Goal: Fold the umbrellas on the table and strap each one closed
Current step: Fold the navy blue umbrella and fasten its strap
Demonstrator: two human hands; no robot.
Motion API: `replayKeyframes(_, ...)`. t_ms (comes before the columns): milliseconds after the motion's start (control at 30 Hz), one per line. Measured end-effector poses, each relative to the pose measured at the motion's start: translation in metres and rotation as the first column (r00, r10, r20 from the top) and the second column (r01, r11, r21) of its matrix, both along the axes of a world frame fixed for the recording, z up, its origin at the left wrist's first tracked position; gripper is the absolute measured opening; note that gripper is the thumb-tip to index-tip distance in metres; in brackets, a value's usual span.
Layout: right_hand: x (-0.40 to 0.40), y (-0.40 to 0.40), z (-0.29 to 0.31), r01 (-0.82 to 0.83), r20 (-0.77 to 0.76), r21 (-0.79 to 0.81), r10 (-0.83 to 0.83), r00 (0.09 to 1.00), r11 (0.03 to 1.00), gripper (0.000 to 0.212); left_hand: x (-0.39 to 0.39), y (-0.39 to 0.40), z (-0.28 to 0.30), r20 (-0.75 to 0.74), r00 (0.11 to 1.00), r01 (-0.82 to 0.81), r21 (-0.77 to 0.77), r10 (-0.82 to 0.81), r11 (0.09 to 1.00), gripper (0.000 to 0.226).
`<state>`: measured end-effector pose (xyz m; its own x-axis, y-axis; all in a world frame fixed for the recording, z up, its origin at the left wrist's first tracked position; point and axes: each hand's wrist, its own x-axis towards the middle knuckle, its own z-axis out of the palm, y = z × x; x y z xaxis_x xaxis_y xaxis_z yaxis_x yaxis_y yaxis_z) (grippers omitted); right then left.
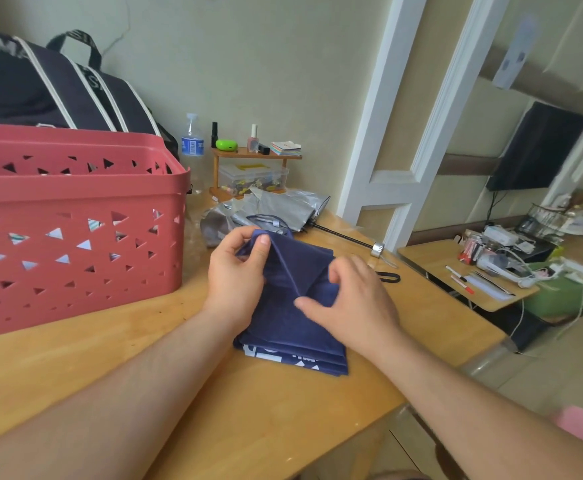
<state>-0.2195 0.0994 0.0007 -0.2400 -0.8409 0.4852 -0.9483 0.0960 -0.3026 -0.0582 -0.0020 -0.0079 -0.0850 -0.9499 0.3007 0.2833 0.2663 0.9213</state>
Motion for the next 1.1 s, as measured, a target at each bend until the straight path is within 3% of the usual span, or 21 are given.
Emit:
replayKeyframes(67,0.021,-0.013,-0.001,0.035,-0.107,0.06,-0.029,0.994,0.998,0.068,0.001,-0.001,-0.001,0.001,1.0,-0.008,0.004,0.008,1.0,0.01)
replayKeyframes(133,0.033,-0.029,-0.009,0.065,-0.131,0.066,-0.056,0.99,0.996,0.066,0.002,-0.001,-0.004,-0.009,1.0,-0.005,0.01,0.005,1.0,0.008)
replayKeyframes(267,0.008,-0.039,-0.001,-0.027,0.1,-0.102,0.038,0.994,0.994,0.026,0.008,0.001,-0.006,0.006,1.0,-0.013,0.001,0.013,1.0,0.006)
replayKeyframes(333,-0.018,-0.034,0.015,-0.063,0.107,-0.157,0.08,0.991,0.986,0.017,0.011,-0.001,-0.009,0.016,1.0,-0.011,0.029,0.01,1.0,0.005)
replayKeyframes(533,-0.04,-0.012,0.036,-0.137,0.018,-0.186,0.143,0.99,0.973,0.026,0.02,0.005,-0.012,0.107,0.973,0.195,0.093,-0.205,0.976,0.022)
replayKeyframes(700,-0.034,0.011,0.006,-0.29,-0.182,-0.15,0.262,0.948,0.945,0.031,0.057,0.003,-0.002,0.284,0.907,0.31,0.05,-0.311,0.95,0.032)
replayKeyframes(767,-0.032,0.02,-0.016,-0.354,-0.267,-0.1,0.317,0.91,0.93,0.031,0.072,0.003,-0.002,0.451,0.845,0.339,-0.037,-0.287,0.94,0.03)
replayKeyframes(867,-0.03,0.028,-0.037,-0.395,-0.347,-0.027,0.362,0.865,0.918,0.029,0.081,0.007,-0.017,0.728,0.668,0.368,-0.143,-0.154,0.919,0.029)
replayKeyframes(1000,-0.03,0.029,-0.041,-0.377,-0.425,0.112,0.387,0.818,0.919,0.033,0.081,0.011,-0.025,0.861,0.503,0.374,-0.142,-0.071,0.917,0.032)
replayKeyframes(1067,-0.029,0.029,-0.04,-0.371,-0.437,0.208,0.425,0.793,0.905,0.036,0.075,0.015,-0.008,0.946,0.322,0.353,-0.092,-0.028,0.931,0.017)
replayKeyframes(1100,-0.028,0.029,-0.039,-0.37,-0.434,0.246,0.444,0.784,0.896,0.038,0.069,0.014,0.002,0.967,0.253,0.315,-0.122,0.041,0.941,0.032)
